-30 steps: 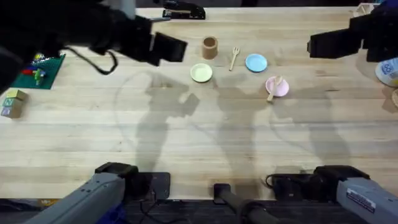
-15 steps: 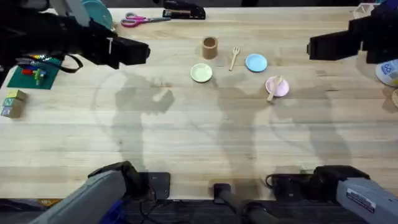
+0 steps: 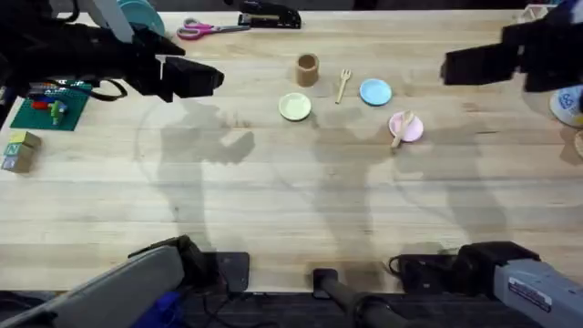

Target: Pick up a utensil and set it on the pink plate, then put the other utensil in the container.

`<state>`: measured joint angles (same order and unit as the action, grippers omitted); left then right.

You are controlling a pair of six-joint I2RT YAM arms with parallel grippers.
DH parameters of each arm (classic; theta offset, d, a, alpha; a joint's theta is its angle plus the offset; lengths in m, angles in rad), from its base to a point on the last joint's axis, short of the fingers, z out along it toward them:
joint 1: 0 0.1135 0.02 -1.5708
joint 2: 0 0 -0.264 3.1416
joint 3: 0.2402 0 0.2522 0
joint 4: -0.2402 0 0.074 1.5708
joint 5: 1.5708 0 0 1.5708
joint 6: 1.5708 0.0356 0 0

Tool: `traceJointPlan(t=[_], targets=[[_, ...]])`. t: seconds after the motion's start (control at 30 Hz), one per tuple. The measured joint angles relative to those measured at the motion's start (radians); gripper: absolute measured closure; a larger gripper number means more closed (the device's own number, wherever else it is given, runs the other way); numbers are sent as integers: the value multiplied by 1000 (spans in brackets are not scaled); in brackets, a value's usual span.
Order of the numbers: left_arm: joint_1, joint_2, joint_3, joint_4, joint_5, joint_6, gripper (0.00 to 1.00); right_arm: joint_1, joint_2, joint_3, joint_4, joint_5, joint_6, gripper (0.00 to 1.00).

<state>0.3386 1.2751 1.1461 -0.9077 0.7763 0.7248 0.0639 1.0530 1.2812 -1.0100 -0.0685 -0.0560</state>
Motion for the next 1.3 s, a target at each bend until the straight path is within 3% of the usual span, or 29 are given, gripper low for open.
traceJointPlan(t=[0.2,0.43,0.87,1.3], targets=[[0,0,0,0,10,2,8,153,95,28,-12,98,122,3],[0,0,0,3,13,2,6,292,286,178,-22,166,259,3],[0,0,0,3,14,2,6,340,702,524,-136,181,391,4],[0,0,0,3,14,2,6,368,868,556,-48,181,615,4]])
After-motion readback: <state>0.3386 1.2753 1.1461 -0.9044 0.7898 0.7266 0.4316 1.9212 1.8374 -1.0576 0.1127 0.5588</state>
